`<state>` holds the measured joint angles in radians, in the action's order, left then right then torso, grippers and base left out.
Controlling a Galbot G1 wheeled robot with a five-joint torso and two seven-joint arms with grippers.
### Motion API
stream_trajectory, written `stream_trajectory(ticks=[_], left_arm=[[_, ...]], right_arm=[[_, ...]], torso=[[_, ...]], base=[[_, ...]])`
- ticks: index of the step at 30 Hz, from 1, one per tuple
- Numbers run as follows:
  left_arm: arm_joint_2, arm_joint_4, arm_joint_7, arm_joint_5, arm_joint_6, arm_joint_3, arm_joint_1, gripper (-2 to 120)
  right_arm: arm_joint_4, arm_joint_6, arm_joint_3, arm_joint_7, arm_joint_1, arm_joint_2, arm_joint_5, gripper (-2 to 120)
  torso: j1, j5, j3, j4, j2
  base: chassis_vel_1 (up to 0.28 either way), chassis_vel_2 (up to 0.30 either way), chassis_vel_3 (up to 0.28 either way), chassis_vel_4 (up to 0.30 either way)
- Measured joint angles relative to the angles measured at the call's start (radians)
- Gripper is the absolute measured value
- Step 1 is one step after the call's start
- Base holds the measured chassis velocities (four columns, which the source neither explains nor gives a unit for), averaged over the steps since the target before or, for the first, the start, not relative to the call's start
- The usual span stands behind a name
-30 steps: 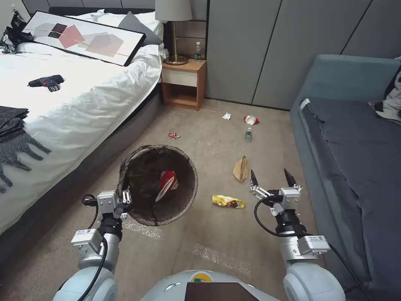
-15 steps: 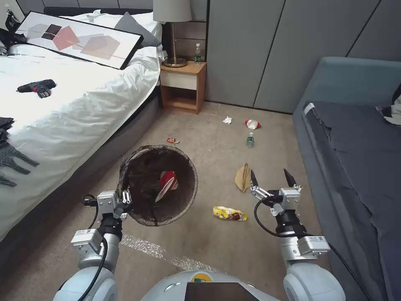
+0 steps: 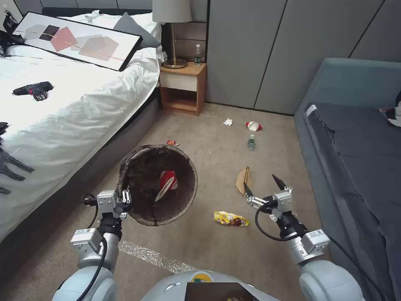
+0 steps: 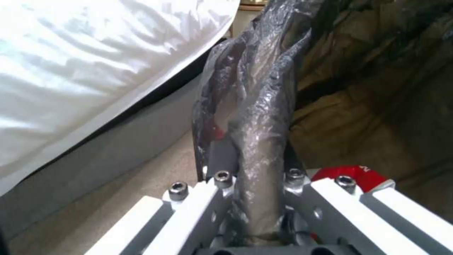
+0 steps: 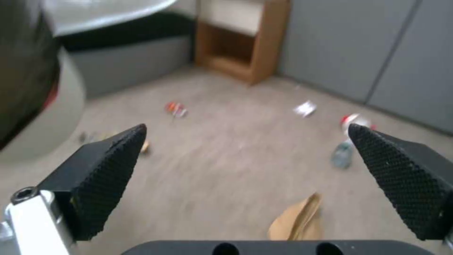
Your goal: Pick up the trash bin, then pick up the garbage from the floor and place it into the trash bin.
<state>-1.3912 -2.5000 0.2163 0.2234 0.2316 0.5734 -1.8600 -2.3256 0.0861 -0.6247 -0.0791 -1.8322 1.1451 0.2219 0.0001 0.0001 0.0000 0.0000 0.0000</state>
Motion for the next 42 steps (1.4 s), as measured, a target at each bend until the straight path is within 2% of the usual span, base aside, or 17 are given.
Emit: stream_trajectory(ticks=[2,11,21,25,30,35,42], left_arm=[[0.002,0.000,0.000,0.001,0.000,0.000,0.001,3],[0.009,0.000,0.000,0.010,0.002,0.004,0.004,3],[0.008,0.000,0.000,0.012,0.002,0.001,0.005,3],[0.008,0.000,0.000,0.012,0.003,0.001,0.002,3],[0.006,0.000,-0.001,0.010,0.003,0.000,0.001,3],[0.004,0.000,-0.001,0.006,0.003,-0.002,-0.001,3],[0.001,0.000,-0.001,0.003,0.002,-0.002,-0.002,3]], right_arm=[[0.007,0.011,0.001,-0.010,0.002,-0.009,0.004,100],[0.148,0.094,0.056,-0.127,0.109,-0.146,0.048,100],[0.265,0.173,0.111,-0.232,0.261,-0.204,0.065,100],[0.349,0.206,0.154,-0.297,0.346,-0.227,0.066,100],[0.395,0.237,0.197,-0.308,0.393,-0.240,0.069,100],[0.476,0.293,0.302,-0.279,0.473,-0.262,0.088,100],[0.548,0.345,0.367,-0.262,0.526,-0.263,0.100,100]], torso=[[0.000,0.0000,0.000,-0.0001,0.000],[0.000,0.0000,0.000,0.0000,0.000],[0.000,-0.0001,0.000,0.0000,0.000],[0.000,-0.0001,0.000,-0.0001,0.000],[0.000,-0.0002,0.000,0.0000,0.000],[0.000,-0.0001,0.000,0.0000,0.000],[0.000,-0.0002,0.000,0.0000,0.000]], base=[[0.000,0.000,0.000,0.000],[0.000,0.000,0.000,0.000],[0.000,0.000,0.000,0.000],[0.000,0.000,0.000,0.000],[0.000,0.000,0.000,0.000],[0.000,0.000,0.000,0.000],[0.000,0.000,0.000,0.000]])
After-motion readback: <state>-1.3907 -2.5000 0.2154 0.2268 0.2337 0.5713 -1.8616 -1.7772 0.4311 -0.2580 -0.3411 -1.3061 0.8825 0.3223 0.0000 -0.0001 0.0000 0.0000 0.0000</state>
